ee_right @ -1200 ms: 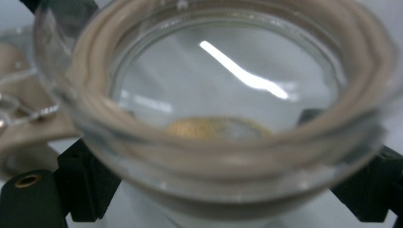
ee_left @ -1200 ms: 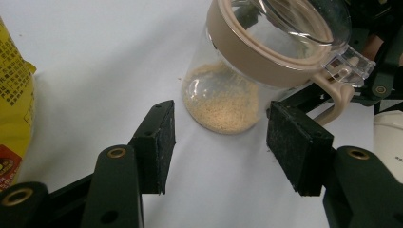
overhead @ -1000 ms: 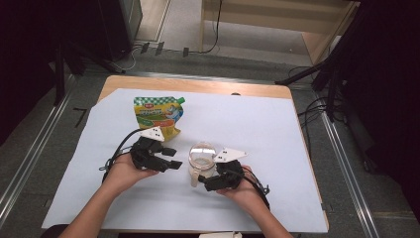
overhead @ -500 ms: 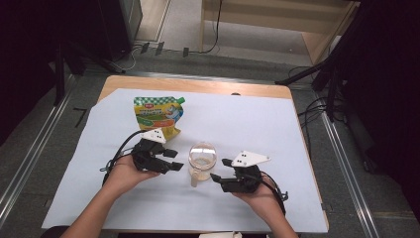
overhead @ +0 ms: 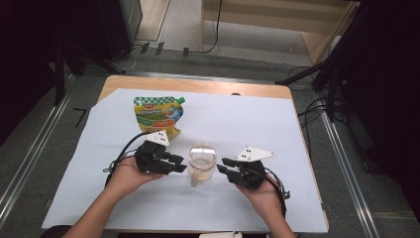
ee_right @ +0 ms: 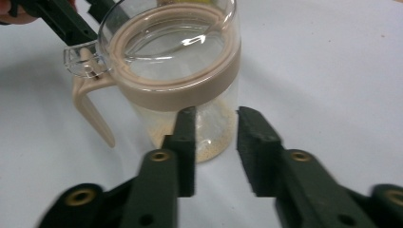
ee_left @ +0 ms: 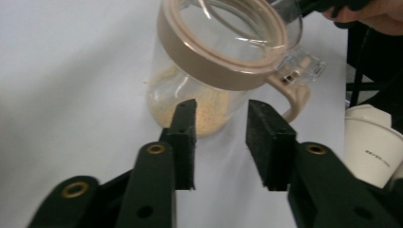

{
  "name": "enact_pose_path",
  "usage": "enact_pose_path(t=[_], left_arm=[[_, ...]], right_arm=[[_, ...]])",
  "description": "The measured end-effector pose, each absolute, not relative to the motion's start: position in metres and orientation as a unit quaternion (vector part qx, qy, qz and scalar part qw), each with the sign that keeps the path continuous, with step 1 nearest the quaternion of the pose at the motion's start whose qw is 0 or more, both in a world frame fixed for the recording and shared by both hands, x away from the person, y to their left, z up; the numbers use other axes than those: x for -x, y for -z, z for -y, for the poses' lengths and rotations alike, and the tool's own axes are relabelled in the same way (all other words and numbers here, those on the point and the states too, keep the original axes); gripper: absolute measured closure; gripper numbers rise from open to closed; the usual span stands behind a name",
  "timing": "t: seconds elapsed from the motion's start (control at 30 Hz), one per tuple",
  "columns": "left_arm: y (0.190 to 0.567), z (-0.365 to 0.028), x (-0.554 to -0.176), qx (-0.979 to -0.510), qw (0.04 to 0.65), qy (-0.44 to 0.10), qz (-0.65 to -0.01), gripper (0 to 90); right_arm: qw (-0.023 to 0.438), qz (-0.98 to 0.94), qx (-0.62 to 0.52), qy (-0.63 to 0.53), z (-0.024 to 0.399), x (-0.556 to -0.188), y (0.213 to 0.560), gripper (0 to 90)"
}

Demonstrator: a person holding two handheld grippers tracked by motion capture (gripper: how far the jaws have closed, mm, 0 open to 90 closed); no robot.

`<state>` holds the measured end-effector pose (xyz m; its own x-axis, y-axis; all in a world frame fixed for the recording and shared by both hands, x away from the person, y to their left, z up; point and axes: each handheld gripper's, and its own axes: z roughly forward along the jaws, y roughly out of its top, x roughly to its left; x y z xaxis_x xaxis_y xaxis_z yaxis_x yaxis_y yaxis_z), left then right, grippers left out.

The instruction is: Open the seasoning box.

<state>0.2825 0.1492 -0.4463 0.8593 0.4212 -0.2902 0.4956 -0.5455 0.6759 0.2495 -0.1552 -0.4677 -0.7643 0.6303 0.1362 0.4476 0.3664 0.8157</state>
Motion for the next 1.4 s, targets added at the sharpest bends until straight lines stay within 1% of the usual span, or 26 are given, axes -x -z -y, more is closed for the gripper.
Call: enact_pose_path(t=[0.17, 0.2, 0.23, 0.37, 0.73, 1.4], left_arm=[[0.442, -0.143, -0.279, -0.881, 0.402, 0.051, -0.244, 85.7], [0.441, -0.141, -0.278, -0.881, 0.405, 0.053, -0.24, 88.7], [0.44, -0.139, -0.276, -0.882, 0.405, 0.053, -0.236, 90.0], [0.441, -0.133, -0.273, -0.888, 0.397, 0.058, -0.225, 90.0], [0.446, -0.128, -0.276, -0.884, 0.401, 0.068, -0.23, 90.0], [0.445, -0.123, -0.271, -0.883, 0.404, 0.064, -0.229, 90.0]], right_arm=[[0.092, -0.808, -0.345, -0.469, 0.154, -0.251, 0.466, 87.6], [0.091, -0.806, -0.345, -0.472, 0.155, -0.25, 0.465, 90.0], [0.094, -0.805, -0.345, -0.474, 0.155, -0.249, 0.464, 90.0], [0.091, -0.805, -0.343, -0.476, 0.156, -0.248, 0.462, 90.0], [0.081, -0.809, -0.337, -0.475, 0.15, -0.248, 0.463, 90.0], [0.091, -0.81, -0.345, -0.466, 0.149, -0.248, 0.461, 90.0]])
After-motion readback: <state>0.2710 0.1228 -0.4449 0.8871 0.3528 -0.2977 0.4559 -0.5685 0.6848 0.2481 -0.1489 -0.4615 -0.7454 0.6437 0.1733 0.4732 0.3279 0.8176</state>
